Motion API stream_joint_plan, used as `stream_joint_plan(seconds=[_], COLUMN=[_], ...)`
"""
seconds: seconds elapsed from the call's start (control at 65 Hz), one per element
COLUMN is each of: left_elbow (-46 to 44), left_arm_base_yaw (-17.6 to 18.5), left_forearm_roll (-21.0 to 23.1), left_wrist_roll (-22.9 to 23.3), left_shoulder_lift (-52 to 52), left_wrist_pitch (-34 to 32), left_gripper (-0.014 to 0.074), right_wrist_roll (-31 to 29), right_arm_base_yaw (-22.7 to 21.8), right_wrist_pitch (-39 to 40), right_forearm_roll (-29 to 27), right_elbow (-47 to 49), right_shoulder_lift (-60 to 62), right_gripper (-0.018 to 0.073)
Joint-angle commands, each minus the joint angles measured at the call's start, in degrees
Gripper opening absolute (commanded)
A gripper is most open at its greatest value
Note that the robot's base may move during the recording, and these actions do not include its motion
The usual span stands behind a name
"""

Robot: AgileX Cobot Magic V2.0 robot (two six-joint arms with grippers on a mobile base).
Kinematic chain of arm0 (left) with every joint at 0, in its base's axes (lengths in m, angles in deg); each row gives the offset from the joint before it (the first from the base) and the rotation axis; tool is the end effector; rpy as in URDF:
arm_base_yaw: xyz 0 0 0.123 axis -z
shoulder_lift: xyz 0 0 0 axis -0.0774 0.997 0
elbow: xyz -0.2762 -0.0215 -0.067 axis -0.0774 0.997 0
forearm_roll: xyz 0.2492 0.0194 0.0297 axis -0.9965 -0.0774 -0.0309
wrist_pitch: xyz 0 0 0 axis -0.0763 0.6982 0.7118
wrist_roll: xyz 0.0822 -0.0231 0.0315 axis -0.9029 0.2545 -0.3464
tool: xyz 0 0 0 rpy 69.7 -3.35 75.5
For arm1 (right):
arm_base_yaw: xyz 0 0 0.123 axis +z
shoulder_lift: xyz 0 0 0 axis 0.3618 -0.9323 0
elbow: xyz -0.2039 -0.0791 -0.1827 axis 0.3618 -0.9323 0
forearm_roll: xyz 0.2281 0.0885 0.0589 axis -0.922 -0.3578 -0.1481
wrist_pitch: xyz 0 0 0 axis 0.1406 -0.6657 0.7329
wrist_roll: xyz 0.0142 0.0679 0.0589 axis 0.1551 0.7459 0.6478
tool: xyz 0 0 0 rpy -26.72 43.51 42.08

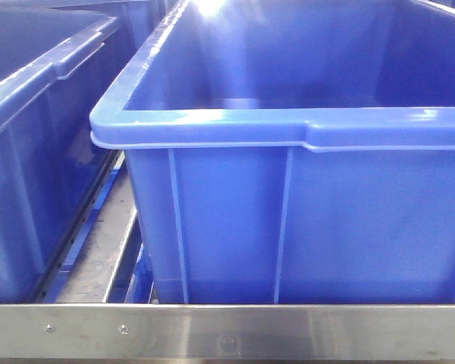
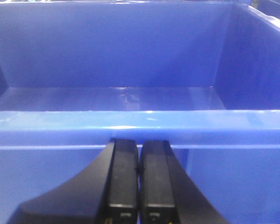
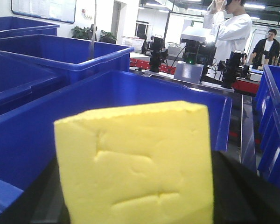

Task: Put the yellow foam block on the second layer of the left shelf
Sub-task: 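Turn and drive the base up to the shelf of blue bins, then extend the right gripper with the cube over into a blue bin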

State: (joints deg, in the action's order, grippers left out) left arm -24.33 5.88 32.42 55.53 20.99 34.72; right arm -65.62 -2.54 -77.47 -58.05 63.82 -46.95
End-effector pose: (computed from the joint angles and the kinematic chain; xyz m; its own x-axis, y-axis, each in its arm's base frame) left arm 0.0561 0.0014 0.2000 -0.0418 0.0283 -0.9987 -0.0037 0.9996 0.0285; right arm 0.0214 0.0125 0.2977 0.1732 -0.0712 -0.9823 -0.3520 0.9270 -0.1293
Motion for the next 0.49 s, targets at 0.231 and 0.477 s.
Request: stream_joint_plan(seconds=[0.231, 0.477], left_elbow=[1.5, 1.5], left_arm_base_yaw=[0.4, 0.4], left_forearm_roll=[0.2, 0.2], left_wrist_roll=[0.2, 0.2], left_shoulder_lift=[-0.8, -0.8], left_wrist_pitch=[-5.0, -5.0], left_gripper=[0.0136, 0.0136], right_wrist_roll=[-0.1, -0.1], right_arm_base_yaw=[-0.3, -0.2], right_wrist_pitch=[4.2, -2.5], right_forearm_roll=[-0.4, -0.4], right_elbow=[6.0, 22.7], right_shoulder_lift=[-7.7, -32.8], right_gripper=[0.0270, 0.0270])
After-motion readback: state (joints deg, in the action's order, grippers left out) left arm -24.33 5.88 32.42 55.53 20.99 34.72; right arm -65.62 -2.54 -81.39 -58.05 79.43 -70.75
